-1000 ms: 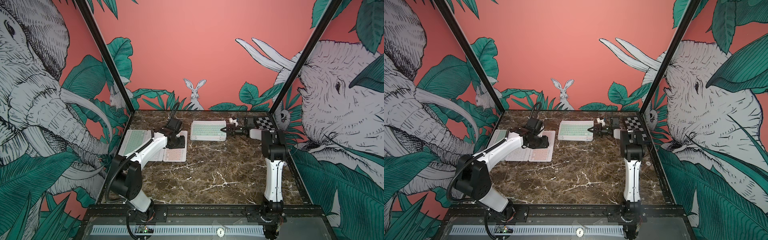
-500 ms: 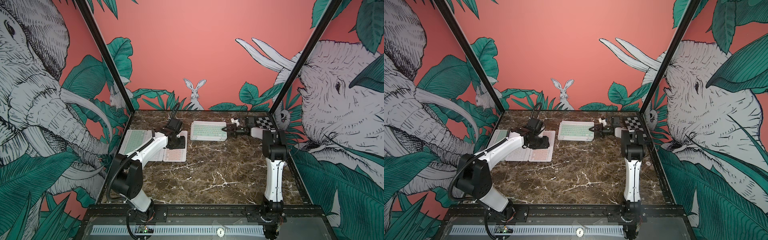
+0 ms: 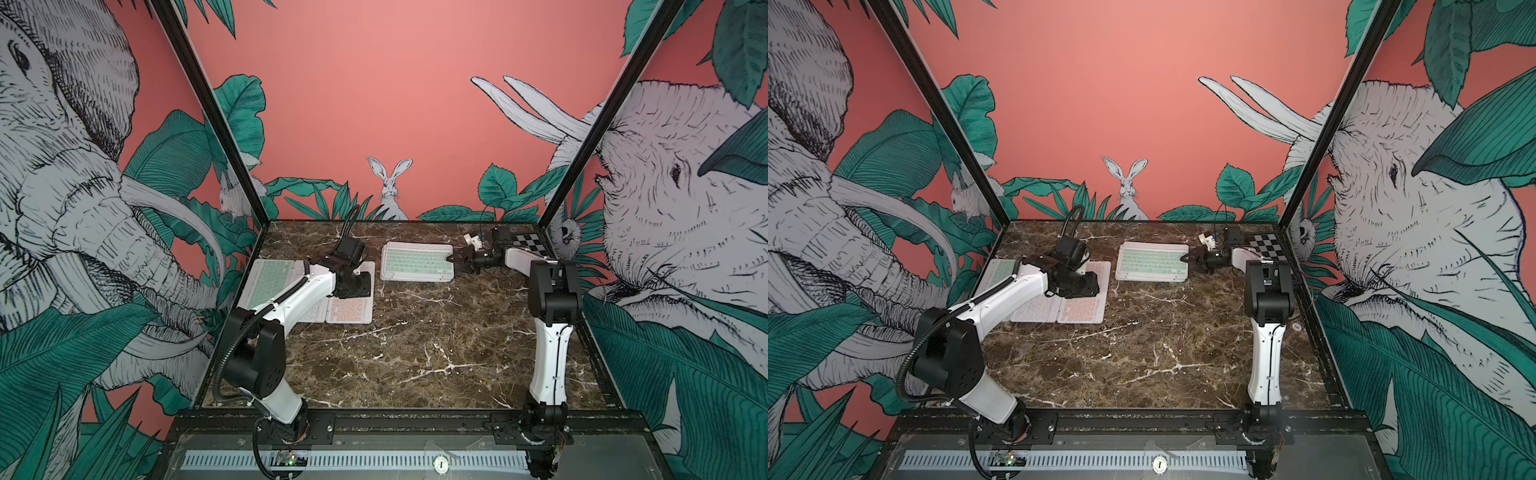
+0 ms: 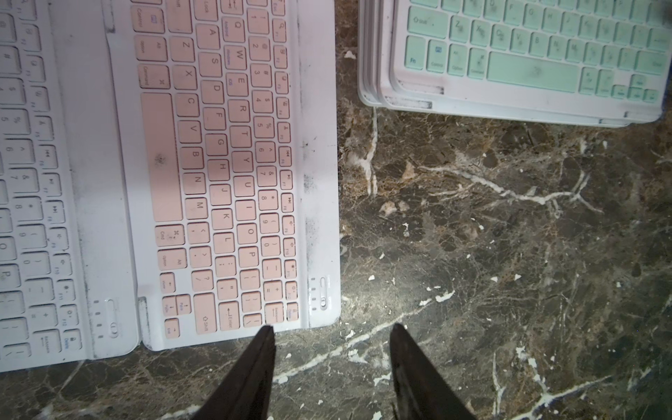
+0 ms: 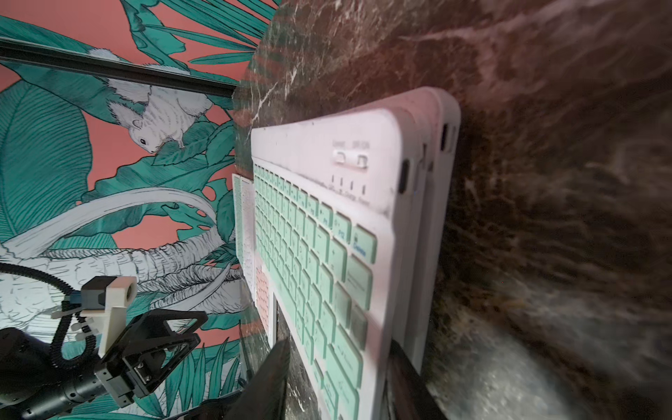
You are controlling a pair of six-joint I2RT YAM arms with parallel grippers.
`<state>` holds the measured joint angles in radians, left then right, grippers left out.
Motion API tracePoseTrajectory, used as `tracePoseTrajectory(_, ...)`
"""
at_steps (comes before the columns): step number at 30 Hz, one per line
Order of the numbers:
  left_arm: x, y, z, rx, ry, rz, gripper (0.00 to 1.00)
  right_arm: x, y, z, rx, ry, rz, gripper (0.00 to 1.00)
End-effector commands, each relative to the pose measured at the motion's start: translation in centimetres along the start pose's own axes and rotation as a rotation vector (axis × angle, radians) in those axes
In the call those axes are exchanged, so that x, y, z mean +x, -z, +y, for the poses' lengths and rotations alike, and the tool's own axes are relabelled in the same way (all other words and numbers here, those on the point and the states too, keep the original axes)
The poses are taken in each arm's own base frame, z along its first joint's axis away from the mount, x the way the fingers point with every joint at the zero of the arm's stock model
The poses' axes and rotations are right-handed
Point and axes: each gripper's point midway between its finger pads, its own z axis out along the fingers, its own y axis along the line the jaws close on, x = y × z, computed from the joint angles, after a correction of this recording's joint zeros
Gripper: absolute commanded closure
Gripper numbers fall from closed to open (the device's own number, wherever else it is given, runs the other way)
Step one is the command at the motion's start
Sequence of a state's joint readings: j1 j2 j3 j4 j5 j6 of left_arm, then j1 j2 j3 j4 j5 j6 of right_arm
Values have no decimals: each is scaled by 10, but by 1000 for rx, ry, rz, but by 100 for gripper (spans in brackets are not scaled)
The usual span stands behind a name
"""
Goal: Stack the numeric keypads
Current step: Place the numeric keypad at the numeric keypad.
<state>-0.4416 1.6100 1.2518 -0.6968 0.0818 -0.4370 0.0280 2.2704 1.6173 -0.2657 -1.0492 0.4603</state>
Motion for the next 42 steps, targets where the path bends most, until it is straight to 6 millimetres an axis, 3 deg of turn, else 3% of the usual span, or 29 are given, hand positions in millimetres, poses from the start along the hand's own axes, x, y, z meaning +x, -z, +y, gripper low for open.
tracePoseTrajectory(1, 4, -2, 2, 5, 15, 6, 47, -8, 13, 13, 49, 63, -28, 58)
tracePoseTrajectory(20, 13, -7, 3, 26, 27, -2, 47, -11, -3, 29, 112, 103, 4, 57)
tracePoseTrajectory(28, 16, -5, 11, -8, 13, -11, 47, -9, 14, 24, 248, 138, 3, 54)
tracePoseTrajectory(35, 16, -15, 22, -72, -19, -1, 47, 2, 34, 56, 228, 171, -76, 54)
tracePoseTrajectory(42, 13, -46, 21, -66, -66, 29, 47, 26, 41, 92, 151, 180, -141, 52)
